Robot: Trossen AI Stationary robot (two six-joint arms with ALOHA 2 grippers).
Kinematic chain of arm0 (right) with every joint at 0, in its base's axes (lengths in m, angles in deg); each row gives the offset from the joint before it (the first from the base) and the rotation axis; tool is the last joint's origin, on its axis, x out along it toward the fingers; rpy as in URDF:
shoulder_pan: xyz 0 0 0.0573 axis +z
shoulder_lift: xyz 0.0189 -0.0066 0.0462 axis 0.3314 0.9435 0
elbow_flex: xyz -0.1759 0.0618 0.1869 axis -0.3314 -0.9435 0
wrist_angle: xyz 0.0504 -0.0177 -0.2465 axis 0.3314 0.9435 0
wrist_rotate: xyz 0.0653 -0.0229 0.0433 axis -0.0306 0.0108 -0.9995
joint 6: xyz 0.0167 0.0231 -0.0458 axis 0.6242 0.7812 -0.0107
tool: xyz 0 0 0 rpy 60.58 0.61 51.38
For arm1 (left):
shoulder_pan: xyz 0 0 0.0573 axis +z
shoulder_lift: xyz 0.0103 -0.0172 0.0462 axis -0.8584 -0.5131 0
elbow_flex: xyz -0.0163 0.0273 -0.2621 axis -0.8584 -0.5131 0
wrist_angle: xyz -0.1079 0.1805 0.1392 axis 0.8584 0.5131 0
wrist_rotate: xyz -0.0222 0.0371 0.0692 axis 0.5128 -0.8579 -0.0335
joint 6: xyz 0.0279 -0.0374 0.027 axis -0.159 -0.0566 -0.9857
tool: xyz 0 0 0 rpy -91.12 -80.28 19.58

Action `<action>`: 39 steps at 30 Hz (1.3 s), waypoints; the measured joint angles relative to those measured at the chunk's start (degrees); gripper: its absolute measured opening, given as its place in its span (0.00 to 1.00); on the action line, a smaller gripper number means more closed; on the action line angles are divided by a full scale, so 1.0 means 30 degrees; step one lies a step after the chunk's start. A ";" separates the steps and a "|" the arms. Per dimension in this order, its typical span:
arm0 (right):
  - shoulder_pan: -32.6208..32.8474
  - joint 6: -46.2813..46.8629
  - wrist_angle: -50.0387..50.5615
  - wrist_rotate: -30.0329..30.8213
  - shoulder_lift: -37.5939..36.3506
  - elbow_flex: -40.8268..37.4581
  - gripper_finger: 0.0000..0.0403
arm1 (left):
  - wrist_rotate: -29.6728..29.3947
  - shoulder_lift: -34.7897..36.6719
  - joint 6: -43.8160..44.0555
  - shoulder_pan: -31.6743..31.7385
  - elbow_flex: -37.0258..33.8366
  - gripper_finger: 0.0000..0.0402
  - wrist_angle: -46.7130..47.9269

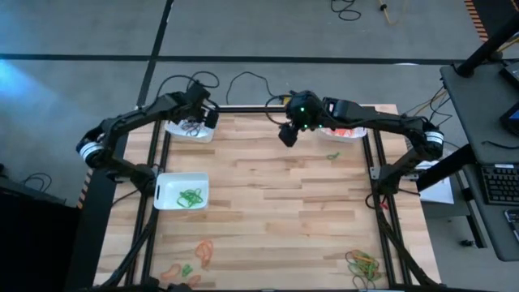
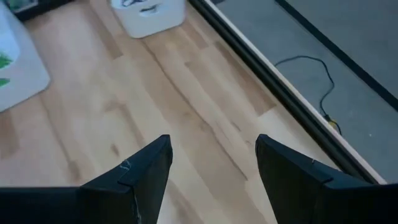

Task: Sort rubber bands into baskets
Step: Put the purple rubber band into the top left white bin, then put the green rubber band into the bottom white bin

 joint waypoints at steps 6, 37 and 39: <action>-0.0285 -0.0008 0.0614 0.0001 -0.0073 -0.0020 0.56 | 0.0761 -0.0575 0.2036 0.0000 -0.2057 0.00 -0.2159; 0.2837 1.6384 1.1422 0.7861 0.2594 -0.1156 0.56 | 0.4846 0.7306 0.1505 -0.5343 -0.1651 0.73 -0.3709; 0.3833 1.7301 1.1776 0.7714 0.2517 -0.1848 0.56 | 0.4846 0.7924 0.1578 -0.7132 -0.1784 0.75 -0.4374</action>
